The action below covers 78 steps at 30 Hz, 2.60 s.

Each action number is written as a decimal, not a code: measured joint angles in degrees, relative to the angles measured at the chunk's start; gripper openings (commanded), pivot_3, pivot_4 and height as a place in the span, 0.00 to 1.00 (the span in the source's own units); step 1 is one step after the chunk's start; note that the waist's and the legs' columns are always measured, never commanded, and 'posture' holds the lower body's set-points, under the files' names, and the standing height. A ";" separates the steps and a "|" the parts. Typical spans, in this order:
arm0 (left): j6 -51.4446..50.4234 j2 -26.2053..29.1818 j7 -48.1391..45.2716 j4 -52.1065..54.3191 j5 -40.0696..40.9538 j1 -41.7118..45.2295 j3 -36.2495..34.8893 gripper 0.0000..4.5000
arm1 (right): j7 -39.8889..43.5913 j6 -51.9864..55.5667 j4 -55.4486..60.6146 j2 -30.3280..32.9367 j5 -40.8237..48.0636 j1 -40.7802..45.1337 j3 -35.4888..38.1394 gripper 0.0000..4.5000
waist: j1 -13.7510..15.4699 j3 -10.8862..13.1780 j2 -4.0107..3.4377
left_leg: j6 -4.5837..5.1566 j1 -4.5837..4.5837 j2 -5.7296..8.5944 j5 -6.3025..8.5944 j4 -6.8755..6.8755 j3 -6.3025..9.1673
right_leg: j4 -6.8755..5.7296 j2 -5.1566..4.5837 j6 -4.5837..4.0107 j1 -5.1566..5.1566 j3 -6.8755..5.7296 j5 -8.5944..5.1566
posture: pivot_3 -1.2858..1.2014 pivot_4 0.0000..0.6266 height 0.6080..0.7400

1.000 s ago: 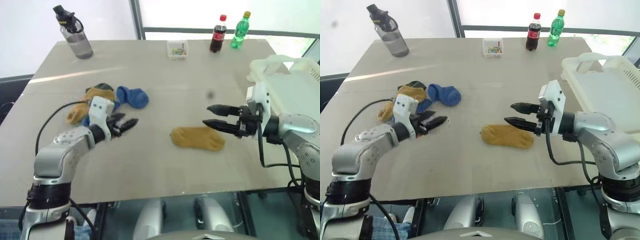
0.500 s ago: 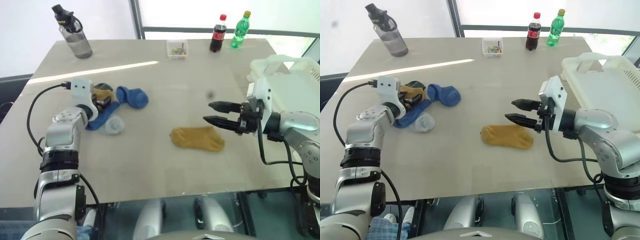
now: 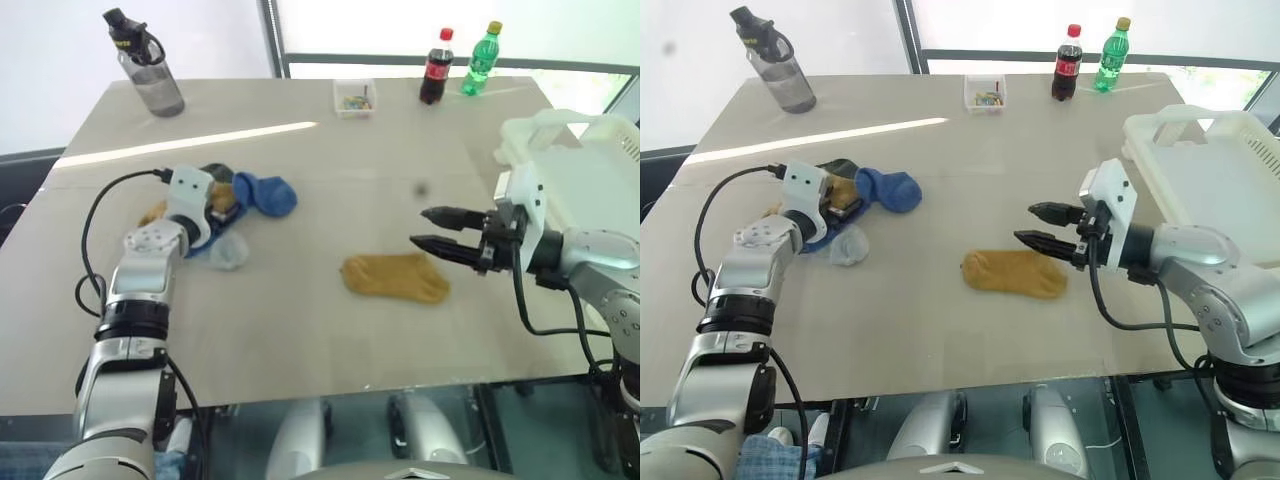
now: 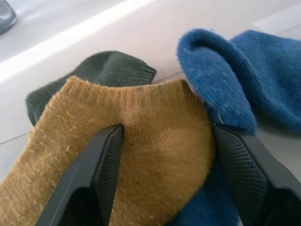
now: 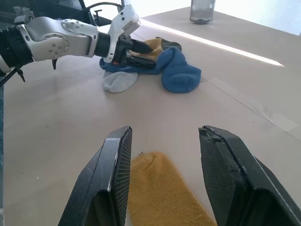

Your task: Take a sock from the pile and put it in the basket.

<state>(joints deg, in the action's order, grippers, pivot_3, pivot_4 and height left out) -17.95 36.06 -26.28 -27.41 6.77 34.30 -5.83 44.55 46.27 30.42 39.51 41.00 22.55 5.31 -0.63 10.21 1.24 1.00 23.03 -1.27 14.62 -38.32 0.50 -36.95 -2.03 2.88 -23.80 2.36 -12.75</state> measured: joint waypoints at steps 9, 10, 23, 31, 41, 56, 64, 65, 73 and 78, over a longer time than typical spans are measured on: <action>-0.16 0.78 0.28 3.81 -2.13 -2.94 -0.15 0.12 | -0.06 -0.41 0.06 0.00 0.13 -0.33 0.00 0.51 | -0.01 0.00 0.00 | 0.00 -0.01 0.00 0.00 -0.01 0.01 | -0.02 0.00 0.00 0.00 -0.01 0.00 | 0.52 0.24 1.00; -0.16 0.78 0.35 4.16 -2.22 -3.15 -0.29 0.01 | -0.05 -0.46 0.06 0.00 0.12 -0.34 0.01 0.51 | 0.00 0.00 0.00 | 0.00 -0.01 0.00 0.00 -0.01 0.01 | -0.02 0.00 0.00 0.00 -0.01 0.00 | 0.52 0.24 1.00; -1.02 0.70 -0.24 8.51 -1.98 -5.32 -0.43 0.01 | -0.02 -0.82 0.00 0.00 0.07 -0.75 -0.01 0.51 | 0.04 0.00 0.00 | 0.00 -0.01 0.00 0.00 -0.01 0.01 | -0.02 0.00 0.00 0.00 -0.01 0.00 | 0.52 0.24 1.00; -9.51 -0.49 -9.75 26.60 9.89 -14.30 -1.96 0.01 | -0.02 -1.58 -0.08 0.11 0.04 -1.26 0.02 0.51 | 0.02 0.00 0.00 | 0.00 -0.02 -0.04 0.00 -0.02 0.04 | -0.06 -0.01 -0.01 0.00 -0.02 0.00 | 0.52 0.24 1.00; -11.85 -0.26 -10.73 29.40 10.58 -15.12 -2.40 0.01 | -0.09 -1.71 -0.09 0.10 0.00 -1.45 0.02 0.51 | -0.06 0.00 0.00 | 0.00 -0.08 -0.02 0.00 -0.04 -0.04 | -0.08 0.02 -0.01 0.02 0.03 -0.01 | 0.52 0.24 1.00; -19.47 -2.53 -16.04 37.59 22.04 -14.46 -1.36 0.01 | -0.33 -1.83 -0.10 0.13 -0.08 -1.60 0.04 0.51 | -0.07 0.00 0.00 | 0.00 -0.09 -0.02 0.00 -0.04 -0.03 | -0.09 0.03 0.00 0.03 0.04 -0.01 | 0.52 0.24 1.00; -20.84 -6.23 -13.80 36.45 20.13 -11.15 4.58 0.01 | -1.20 -1.96 -0.13 0.13 -0.11 -1.67 0.13 0.51 | 0.09 0.00 0.00 | 0.00 -0.07 0.00 0.00 -0.07 -0.03 | -0.09 0.05 0.00 0.03 0.06 -0.01 | 0.52 0.24 1.00; -20.78 -6.98 -13.08 35.53 19.32 -10.23 5.29 0.01 | -1.25 -1.97 -0.14 0.14 -0.12 -1.71 0.17 0.51 | 0.06 0.00 0.01 | 0.00 -0.07 0.00 0.00 -0.07 -0.03 | -0.09 0.05 0.00 0.03 0.06 -0.01 | 0.52 0.24 1.00; -20.49 -15.74 -8.74 29.47 14.30 -4.21 12.09 0.01 | -1.69 -1.99 -0.13 0.12 -0.11 -1.84 0.21 0.51 | 0.17 0.00 0.01 | 0.00 -0.04 0.03 0.00 -0.08 -0.02 | -0.08 0.05 0.00 0.04 0.07 0.00 | 0.52 0.24 1.00; -18.78 -22.38 -6.97 23.35 11.11 0.14 16.17 0.01 | -2.13 -2.00 -0.11 0.17 -0.10 -1.92 0.23 0.51 | 0.05 0.00 0.01 | 0.01 -0.05 0.04 0.00 -0.08 -0.02 | -0.08 0.06 0.00 0.03 0.08 0.00 | 0.52 0.24 1.00</action>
<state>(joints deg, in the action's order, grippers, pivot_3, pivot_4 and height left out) -36.73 13.69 -33.25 -4.06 17.87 34.44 10.34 42.42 44.26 30.32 39.68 40.91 20.63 5.54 -0.58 10.21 1.25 1.01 22.99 -1.23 14.62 -38.40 0.48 -37.03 -1.97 2.89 -23.77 2.44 -12.75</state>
